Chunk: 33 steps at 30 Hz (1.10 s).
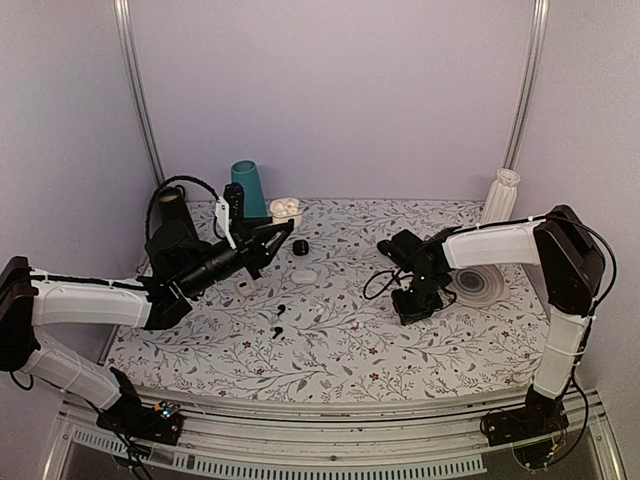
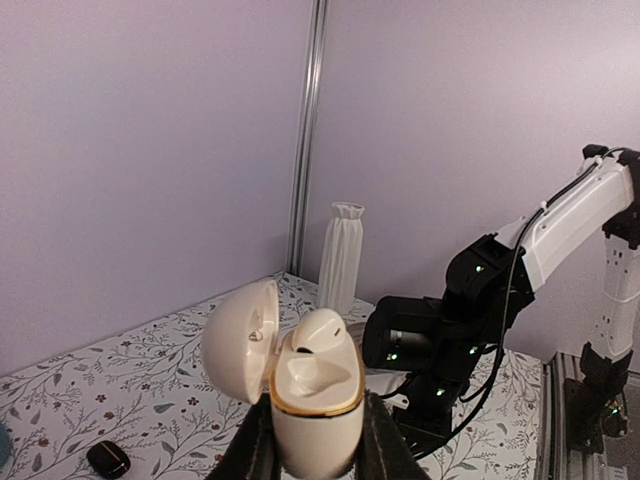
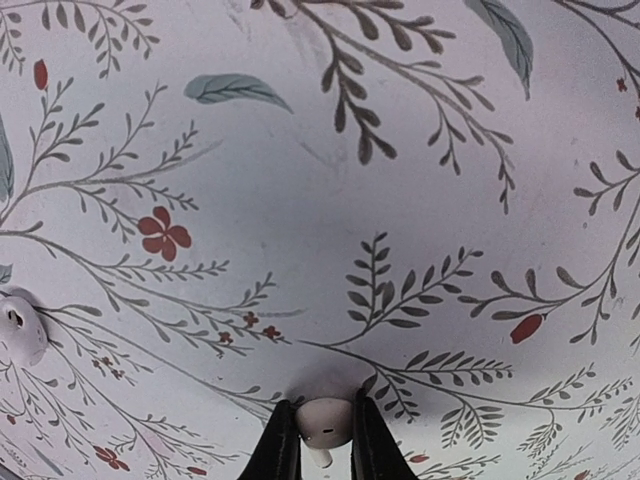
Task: Insert the wireless bluetooth earbuds into the charging case
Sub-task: Pick up the left earbud from the center of the board, then place the left earbud in the left side groove of the charging case.
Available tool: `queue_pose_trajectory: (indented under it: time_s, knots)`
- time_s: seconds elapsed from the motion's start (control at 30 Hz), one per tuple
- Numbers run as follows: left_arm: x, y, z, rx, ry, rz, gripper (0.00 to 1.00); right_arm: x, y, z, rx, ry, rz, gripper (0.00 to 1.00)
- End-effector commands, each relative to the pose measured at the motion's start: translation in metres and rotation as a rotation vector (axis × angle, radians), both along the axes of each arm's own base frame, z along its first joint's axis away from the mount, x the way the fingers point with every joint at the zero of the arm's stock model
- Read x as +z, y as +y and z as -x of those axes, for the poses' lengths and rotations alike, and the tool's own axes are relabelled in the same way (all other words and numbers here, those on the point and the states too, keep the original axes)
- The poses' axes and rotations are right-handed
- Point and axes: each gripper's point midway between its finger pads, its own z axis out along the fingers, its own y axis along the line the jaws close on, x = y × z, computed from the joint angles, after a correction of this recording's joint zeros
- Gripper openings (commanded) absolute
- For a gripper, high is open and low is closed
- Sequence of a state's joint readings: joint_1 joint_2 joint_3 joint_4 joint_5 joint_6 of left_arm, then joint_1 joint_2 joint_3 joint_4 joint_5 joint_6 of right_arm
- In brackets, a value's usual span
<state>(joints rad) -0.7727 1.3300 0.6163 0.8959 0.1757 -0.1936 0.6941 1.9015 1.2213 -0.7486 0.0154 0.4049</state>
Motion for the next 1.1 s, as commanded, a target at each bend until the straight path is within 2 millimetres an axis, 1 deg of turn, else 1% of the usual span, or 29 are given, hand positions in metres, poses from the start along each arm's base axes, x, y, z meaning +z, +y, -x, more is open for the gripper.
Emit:
queue_pose_trajectory:
  time_s: [0.0,0.27,0.37,0.47,0.6,0.73,0.87,0.97,1.07]
  knots:
    - [0.011,-0.003,0.002,-0.01,-0.036,0.015,0.0,-0.012,0.002,0.006,-0.004,0.019,-0.009,0.08]
    - [0.006,-0.005,-0.001,-0.004,-0.03,0.008,0.0,-0.004,0.008,-0.001,-0.01,-0.013,-0.035,0.08]
    - [0.005,-0.005,-0.002,-0.004,-0.028,0.009,0.0,0.006,0.012,-0.007,-0.017,-0.049,-0.062,0.08]
    - [0.003,-0.005,-0.004,-0.003,-0.023,0.013,0.0,0.022,0.018,-0.016,-0.031,-0.104,-0.102,0.08]
    - [0.003,-0.007,-0.003,-0.02,-0.03,0.024,0.0,0.051,0.027,-0.028,-0.049,-0.192,-0.184,0.08]
    - [0.003,-0.011,-0.001,-0.049,-0.052,0.027,0.0,0.088,0.033,-0.041,-0.065,-0.305,-0.259,0.07]
    - [0.007,-0.015,0.0,-0.07,-0.084,0.032,0.0,0.132,0.043,-0.05,-0.062,-0.425,-0.377,0.07]
    - [0.007,-0.019,-0.001,-0.087,-0.1,0.028,0.0,0.164,0.05,-0.052,-0.053,-0.503,-0.474,0.07]
    - [0.007,-0.023,-0.003,-0.096,-0.107,0.021,0.0,0.201,0.056,-0.052,-0.037,-0.596,-0.569,0.07]
